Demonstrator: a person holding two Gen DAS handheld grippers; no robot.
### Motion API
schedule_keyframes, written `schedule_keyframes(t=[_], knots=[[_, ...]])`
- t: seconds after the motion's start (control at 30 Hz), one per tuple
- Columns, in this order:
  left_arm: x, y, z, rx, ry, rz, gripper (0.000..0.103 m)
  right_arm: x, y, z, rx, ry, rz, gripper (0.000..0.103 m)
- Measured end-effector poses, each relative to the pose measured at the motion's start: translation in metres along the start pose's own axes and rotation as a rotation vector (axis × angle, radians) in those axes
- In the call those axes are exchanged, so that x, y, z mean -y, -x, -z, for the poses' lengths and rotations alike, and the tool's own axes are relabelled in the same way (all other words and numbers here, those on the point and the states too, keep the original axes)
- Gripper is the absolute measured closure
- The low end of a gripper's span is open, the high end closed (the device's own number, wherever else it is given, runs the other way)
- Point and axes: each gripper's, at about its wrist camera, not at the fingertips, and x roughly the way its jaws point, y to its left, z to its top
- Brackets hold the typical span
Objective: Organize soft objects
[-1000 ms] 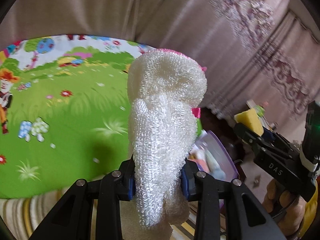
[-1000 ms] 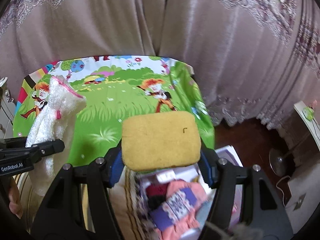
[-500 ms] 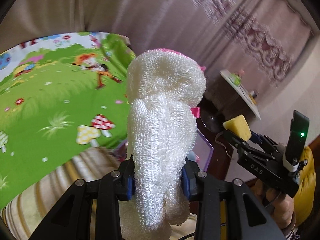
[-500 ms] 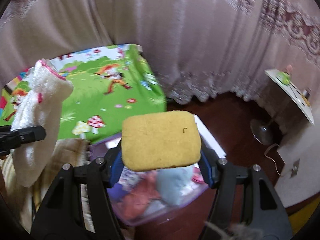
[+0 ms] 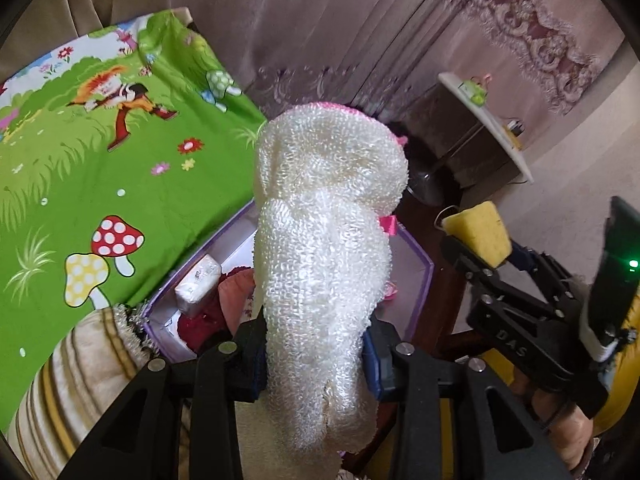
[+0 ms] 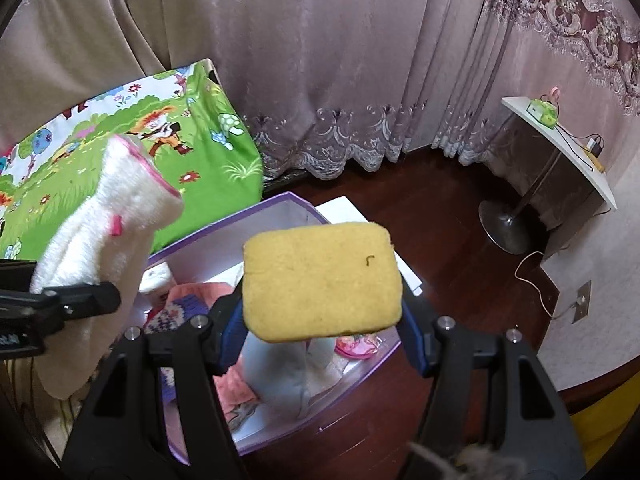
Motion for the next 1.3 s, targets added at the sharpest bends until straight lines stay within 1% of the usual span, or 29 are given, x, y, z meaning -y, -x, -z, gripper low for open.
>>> schedule_keyframes(t=[0.07,0.1,0.17,0.27,0.3,0.33,0.37,0.4,0.43,0.47,0.5,0.63,0.73,0.8,0.87,0.9,0.97,1.07,1.13,1.17,1.23,1.3], knots=[[-0.002,-0.008,-0.003,-0.015,0.004,-0.008,0.064,0.003,-0.008,-0.001,-0.006,-0.003,-0.006,0.035],[-0.004,-0.012,-0.005,-0.024,0.013,-0.01,0.061,0.003,-0.011,-0.001,-0.008,-0.003,-0.006,0.035],[-0.004,-0.017,-0.007,-0.034,0.019,-0.014,0.06,0.005,-0.017,-0.001,-0.011,-0.006,-0.008,0.035],[-0.004,-0.024,-0.012,-0.045,0.023,-0.018,0.054,0.007,-0.026,-0.001,-0.017,-0.008,-0.015,0.035],[-0.005,-0.026,-0.015,-0.046,0.023,-0.016,0.048,0.008,-0.03,-0.001,-0.019,-0.009,-0.018,0.035],[-0.004,-0.028,-0.017,-0.046,0.024,-0.02,0.04,0.009,-0.032,-0.001,-0.021,-0.012,-0.018,0.034],[-0.004,-0.028,-0.018,-0.045,0.026,-0.024,0.035,0.01,-0.034,0.0,-0.023,-0.019,-0.019,0.034],[-0.004,-0.028,-0.019,-0.041,0.027,-0.024,0.029,0.011,-0.036,-0.001,-0.023,-0.023,-0.021,0.033],[-0.004,-0.028,-0.02,-0.041,0.027,-0.023,0.023,0.011,-0.036,-0.001,-0.024,-0.027,-0.022,0.029],[-0.004,-0.028,-0.021,-0.042,0.027,-0.025,0.02,0.011,-0.037,-0.001,-0.025,-0.029,-0.021,0.027],[-0.004,-0.028,-0.022,-0.042,0.026,-0.03,0.017,0.011,-0.037,-0.001,-0.027,-0.03,-0.022,0.022],[-0.001,-0.016,-0.02,-0.029,-0.007,-0.022,0.017,0.008,-0.031,0.0,-0.033,-0.044,-0.028,0.02],[0.005,0.005,-0.009,0.004,-0.065,-0.043,0.016,0.004,-0.019,0.004,-0.031,-0.052,-0.014,0.019],[0.009,0.022,0.003,0.04,-0.104,-0.063,0.013,-0.001,-0.008,0.009,-0.029,-0.054,0.0,0.019],[0.012,0.037,0.017,0.082,-0.126,-0.096,0.007,-0.005,0.001,0.017,-0.034,-0.064,-0.016,0.019],[0.012,0.044,0.026,0.094,-0.128,-0.097,0.004,-0.007,0.005,0.021,-0.038,-0.067,-0.018,0.019],[0.008,0.051,0.035,0.104,-0.112,-0.073,0.004,-0.011,0.013,0.029,-0.042,-0.068,-0.016,0.019],[-0.002,0.059,0.049,0.118,-0.047,-0.008,0.003,-0.015,0.026,0.043,-0.049,-0.067,-0.02,0.019],[-0.004,0.059,0.056,0.115,-0.028,0.006,0.003,-0.016,0.035,0.052,-0.049,-0.07,-0.006,0.019],[-0.004,0.059,0.059,0.113,-0.024,-0.008,0.002,-0.017,0.04,0.057,-0.052,-0.069,0.0,0.019],[-0.002,0.062,0.064,0.13,-0.027,-0.065,0.0,-0.016,0.047,0.066,-0.057,-0.069,0.011,0.019],[0.002,0.064,0.066,0.135,-0.041,-0.075,0.0,-0.016,0.054,0.074,-0.057,-0.075,0.027,0.019]])
